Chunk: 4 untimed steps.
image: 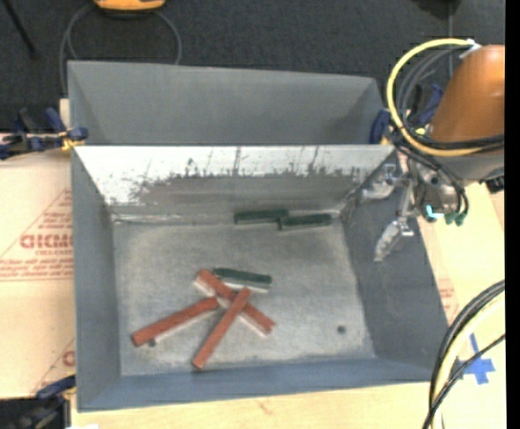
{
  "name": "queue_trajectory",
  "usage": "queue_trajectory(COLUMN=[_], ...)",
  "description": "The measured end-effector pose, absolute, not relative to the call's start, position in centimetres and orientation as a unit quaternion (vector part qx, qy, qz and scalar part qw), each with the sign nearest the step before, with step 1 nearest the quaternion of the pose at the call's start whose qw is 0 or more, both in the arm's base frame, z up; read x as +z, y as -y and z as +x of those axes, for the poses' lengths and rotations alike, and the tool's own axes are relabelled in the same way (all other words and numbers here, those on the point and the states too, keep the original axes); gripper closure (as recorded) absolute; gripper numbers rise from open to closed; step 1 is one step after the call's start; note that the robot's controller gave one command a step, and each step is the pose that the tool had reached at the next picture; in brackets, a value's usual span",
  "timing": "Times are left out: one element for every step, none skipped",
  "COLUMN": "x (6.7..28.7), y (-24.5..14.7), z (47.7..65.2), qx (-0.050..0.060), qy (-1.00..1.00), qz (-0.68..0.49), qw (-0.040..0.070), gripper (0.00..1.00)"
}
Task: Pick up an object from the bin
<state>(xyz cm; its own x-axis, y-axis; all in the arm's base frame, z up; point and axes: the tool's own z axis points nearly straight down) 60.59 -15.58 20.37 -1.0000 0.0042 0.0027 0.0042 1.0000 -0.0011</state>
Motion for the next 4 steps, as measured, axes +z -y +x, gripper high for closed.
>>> queue_trajectory(x=[20.8,16.3,9.3,7.8], y=[15.5,12.5,10.4,10.3], z=[60.8,62.6,61.8,62.4], qx=[0.001,0.003,0.0,0.003], qy=[1.0,1.0,1.0,1.0], qz=[-0.001,0.015,-0.003,0.027], qw=[-0.002,-0.007,-0.004,-0.002], gripper=[0.0,0.0,0.0,0.0])
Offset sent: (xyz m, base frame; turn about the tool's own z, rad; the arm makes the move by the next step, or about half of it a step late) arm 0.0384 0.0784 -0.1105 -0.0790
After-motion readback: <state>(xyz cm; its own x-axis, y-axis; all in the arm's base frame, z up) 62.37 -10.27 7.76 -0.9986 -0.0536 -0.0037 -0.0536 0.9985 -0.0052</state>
